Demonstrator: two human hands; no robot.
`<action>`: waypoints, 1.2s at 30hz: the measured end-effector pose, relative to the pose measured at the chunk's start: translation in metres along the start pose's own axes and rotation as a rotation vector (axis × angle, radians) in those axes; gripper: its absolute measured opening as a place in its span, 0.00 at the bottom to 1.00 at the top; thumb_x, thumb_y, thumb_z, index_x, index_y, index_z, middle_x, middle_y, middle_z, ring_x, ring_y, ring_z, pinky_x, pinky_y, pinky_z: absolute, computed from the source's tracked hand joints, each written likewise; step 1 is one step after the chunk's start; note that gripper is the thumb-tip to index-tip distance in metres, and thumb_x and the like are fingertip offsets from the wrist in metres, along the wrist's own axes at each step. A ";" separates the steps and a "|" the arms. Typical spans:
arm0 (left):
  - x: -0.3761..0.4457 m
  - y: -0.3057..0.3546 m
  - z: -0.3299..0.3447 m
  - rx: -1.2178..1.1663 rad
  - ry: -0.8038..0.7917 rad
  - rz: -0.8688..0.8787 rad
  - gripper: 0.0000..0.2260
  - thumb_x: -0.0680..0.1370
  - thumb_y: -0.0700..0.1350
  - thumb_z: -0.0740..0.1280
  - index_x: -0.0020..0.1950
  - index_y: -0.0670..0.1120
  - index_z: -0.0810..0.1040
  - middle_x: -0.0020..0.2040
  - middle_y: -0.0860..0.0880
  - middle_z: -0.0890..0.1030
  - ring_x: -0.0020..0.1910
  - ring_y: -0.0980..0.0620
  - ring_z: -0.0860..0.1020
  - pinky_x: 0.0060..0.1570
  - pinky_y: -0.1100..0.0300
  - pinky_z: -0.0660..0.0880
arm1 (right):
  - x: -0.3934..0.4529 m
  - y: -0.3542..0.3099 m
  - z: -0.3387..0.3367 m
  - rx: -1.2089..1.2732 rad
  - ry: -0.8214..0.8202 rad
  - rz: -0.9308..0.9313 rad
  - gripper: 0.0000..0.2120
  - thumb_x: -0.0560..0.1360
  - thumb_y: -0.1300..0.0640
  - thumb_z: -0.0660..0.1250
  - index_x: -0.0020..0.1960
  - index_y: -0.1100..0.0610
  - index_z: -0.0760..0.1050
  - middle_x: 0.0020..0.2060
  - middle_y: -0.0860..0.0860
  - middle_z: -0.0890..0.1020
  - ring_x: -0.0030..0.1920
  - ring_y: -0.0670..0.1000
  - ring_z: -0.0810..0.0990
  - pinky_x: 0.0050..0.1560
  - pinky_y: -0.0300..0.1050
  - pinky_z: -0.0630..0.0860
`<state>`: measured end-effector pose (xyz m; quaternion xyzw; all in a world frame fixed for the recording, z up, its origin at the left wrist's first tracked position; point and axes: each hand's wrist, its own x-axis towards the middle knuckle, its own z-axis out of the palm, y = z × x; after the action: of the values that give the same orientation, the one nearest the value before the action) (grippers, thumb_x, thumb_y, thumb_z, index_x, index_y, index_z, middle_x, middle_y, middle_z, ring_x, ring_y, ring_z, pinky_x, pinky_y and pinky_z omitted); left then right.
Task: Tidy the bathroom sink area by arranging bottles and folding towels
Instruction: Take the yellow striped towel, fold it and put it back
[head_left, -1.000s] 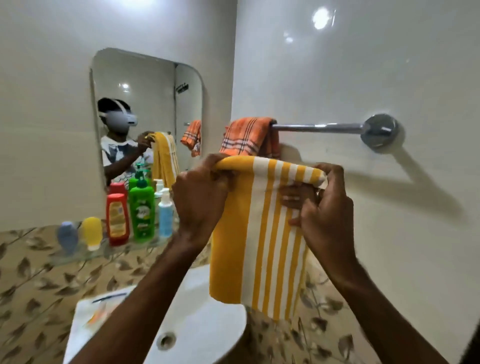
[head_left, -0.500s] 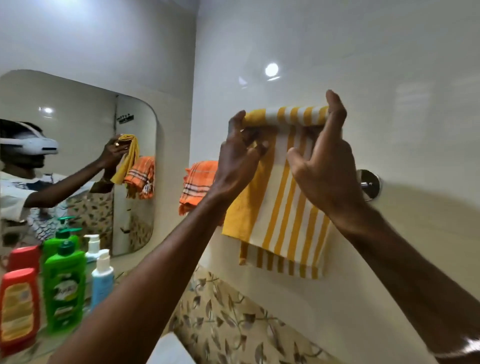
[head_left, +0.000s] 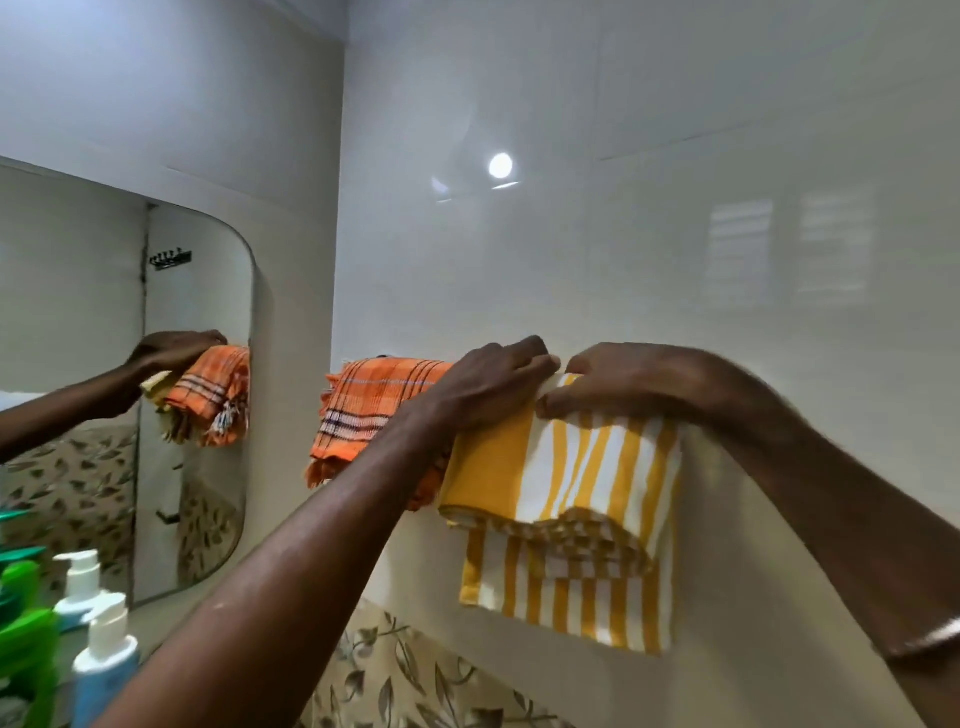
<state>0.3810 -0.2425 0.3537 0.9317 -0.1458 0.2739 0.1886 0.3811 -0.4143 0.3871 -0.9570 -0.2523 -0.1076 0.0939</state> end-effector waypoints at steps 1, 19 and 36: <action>0.002 0.002 -0.001 0.002 -0.007 0.004 0.18 0.84 0.59 0.53 0.62 0.49 0.74 0.53 0.50 0.78 0.50 0.49 0.78 0.48 0.56 0.71 | 0.005 0.002 -0.001 0.055 -0.045 0.013 0.29 0.65 0.30 0.69 0.56 0.48 0.79 0.53 0.49 0.82 0.50 0.51 0.81 0.58 0.50 0.78; -0.087 0.010 0.113 -1.370 0.503 -0.342 0.22 0.74 0.58 0.70 0.65 0.51 0.77 0.57 0.53 0.85 0.55 0.53 0.83 0.55 0.55 0.79 | -0.015 0.005 0.001 0.333 0.031 0.066 0.32 0.80 0.32 0.51 0.67 0.54 0.76 0.63 0.52 0.80 0.60 0.53 0.79 0.63 0.48 0.73; -0.104 -0.004 0.109 -1.230 0.448 -0.368 0.15 0.76 0.55 0.70 0.60 0.52 0.79 0.52 0.56 0.86 0.50 0.56 0.85 0.46 0.62 0.80 | -0.065 0.031 0.151 1.113 0.859 0.094 0.41 0.63 0.47 0.82 0.68 0.46 0.63 0.56 0.44 0.75 0.55 0.47 0.79 0.49 0.42 0.79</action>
<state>0.3485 -0.2683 0.2088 0.5853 -0.0718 0.2911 0.7533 0.3656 -0.4359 0.2220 -0.6495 -0.1690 -0.3267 0.6655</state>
